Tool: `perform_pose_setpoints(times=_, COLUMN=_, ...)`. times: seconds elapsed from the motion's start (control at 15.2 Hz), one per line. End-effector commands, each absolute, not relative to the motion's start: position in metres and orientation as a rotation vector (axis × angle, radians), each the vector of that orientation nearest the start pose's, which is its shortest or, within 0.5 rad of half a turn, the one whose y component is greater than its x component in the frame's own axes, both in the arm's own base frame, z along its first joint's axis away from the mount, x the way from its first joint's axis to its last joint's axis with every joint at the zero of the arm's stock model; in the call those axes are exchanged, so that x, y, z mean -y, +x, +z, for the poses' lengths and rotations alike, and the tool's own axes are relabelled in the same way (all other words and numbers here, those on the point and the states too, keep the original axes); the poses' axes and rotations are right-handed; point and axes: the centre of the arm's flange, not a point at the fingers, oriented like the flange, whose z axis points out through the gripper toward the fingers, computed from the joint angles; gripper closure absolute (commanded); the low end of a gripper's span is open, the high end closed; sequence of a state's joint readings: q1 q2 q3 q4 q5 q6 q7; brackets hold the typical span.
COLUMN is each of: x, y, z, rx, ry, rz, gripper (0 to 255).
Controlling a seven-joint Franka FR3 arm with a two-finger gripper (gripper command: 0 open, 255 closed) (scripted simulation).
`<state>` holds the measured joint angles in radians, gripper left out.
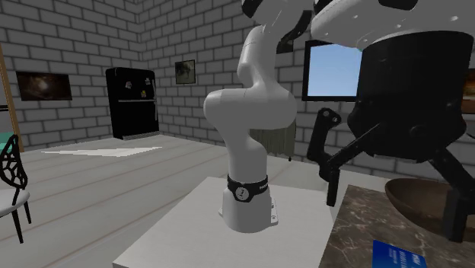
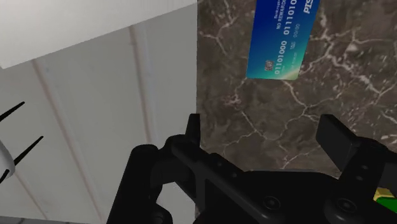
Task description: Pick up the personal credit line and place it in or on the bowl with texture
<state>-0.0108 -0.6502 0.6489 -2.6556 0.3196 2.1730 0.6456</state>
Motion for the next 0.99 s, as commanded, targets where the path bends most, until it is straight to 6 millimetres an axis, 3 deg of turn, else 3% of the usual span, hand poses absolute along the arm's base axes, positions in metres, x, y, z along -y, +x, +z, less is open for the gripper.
perform_pose_setpoints(times=0.0, x=-0.247, y=0.3, z=0.388, rx=-0.493, ry=-3.141, rz=-0.219, gripper=0)
perform_pose_setpoints(times=0.13, x=-0.257, y=0.302, z=0.376, rx=-0.529, ry=-3.142, rz=-0.221, gripper=0)
perform_pose_setpoints(times=0.59, x=-0.255, y=0.307, z=0.336, rx=-0.529, ry=-3.142, rz=-0.221, gripper=0)
perform_pose_setpoints(times=0.92, x=-0.255, y=0.307, z=0.336, rx=-0.529, ry=-3.142, rz=-0.221, gripper=0)
